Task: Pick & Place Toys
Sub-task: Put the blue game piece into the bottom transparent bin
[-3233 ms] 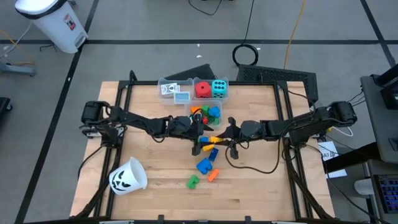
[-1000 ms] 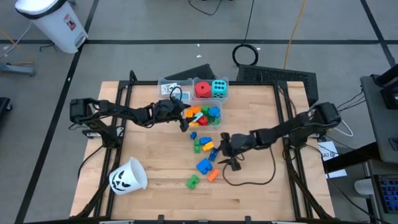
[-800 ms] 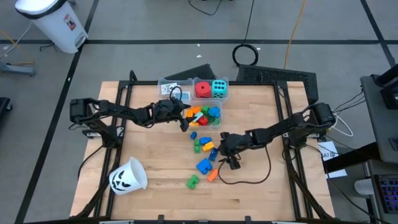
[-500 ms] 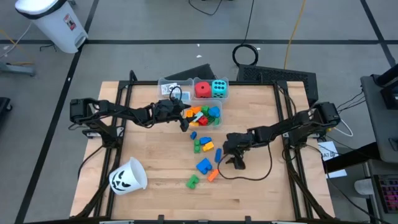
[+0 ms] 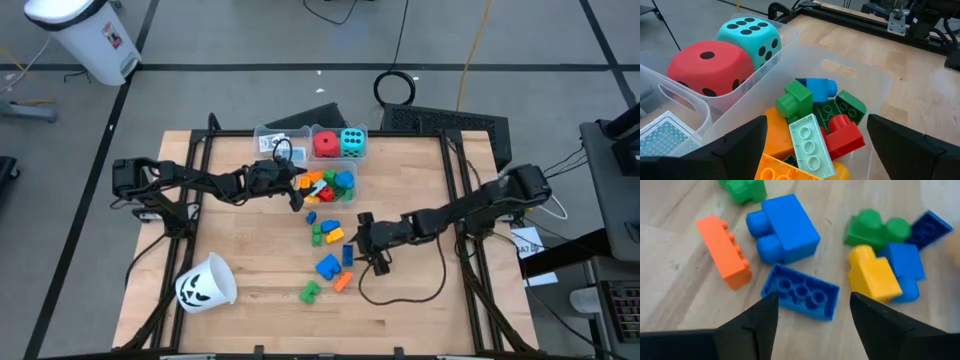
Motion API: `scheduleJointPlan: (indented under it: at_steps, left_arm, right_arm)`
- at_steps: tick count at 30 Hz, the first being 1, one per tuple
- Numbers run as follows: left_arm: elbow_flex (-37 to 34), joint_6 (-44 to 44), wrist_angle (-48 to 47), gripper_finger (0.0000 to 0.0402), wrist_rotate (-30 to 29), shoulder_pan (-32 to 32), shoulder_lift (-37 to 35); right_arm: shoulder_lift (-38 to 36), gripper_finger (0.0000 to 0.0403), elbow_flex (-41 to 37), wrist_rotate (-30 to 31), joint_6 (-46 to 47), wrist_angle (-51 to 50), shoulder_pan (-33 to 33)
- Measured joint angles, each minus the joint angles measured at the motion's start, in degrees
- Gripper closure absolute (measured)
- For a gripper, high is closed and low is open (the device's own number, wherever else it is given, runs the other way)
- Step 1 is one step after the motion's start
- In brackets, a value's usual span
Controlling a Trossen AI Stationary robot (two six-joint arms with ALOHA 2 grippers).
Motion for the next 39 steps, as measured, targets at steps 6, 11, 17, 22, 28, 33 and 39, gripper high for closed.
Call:
scheduleJointPlan:
  at_steps: [6, 11, 17, 22, 28, 33, 39]
  left_arm:
    - [0.0, 0.0, 0.0, 0.0053, 0.0, 0.0, 0.0]
    - [0.0, -0.1, 0.0, 0.0052, 0.0, 0.0, 0.0]
    - [0.0, -0.1, 0.0, 0.0053, 0.0, 0.0, 0.0]
    - [0.0, -0.1, 0.0, 0.0052, 0.0, 0.0, 0.0]
    - [0.0, -0.3, 0.0, 0.0052, 0.0, 0.0, 0.0]
    - [0.0, -1.9, -0.1, 0.0053, 0.0, 0.0, 0.0]
    - [0.0, -1.9, -0.1, 0.0053, -0.1, 0.0, 0.0]
  right_arm:
    - [6.0, 0.0179, 0.0, -4.9, -4.3, 6.3, -1.1]
    - [8.9, 0.0185, 0.2, -4.7, -6.7, 9.4, -2.2]
    - [9.1, 0.0181, 0.0, 1.4, -5.7, 8.8, -2.7]
    - [8.7, 0.0174, 0.1, 10.0, -2.1, 8.3, -2.7]
    - [4.2, 0.0162, 0.1, 12.3, 8.8, 3.6, -1.9]
    - [0.7, 0.0161, 0.2, 11.0, 20.7, 5.2, -1.1]
    - [3.4, 0.0161, 1.7, 10.8, 28.9, 6.1, 1.2]
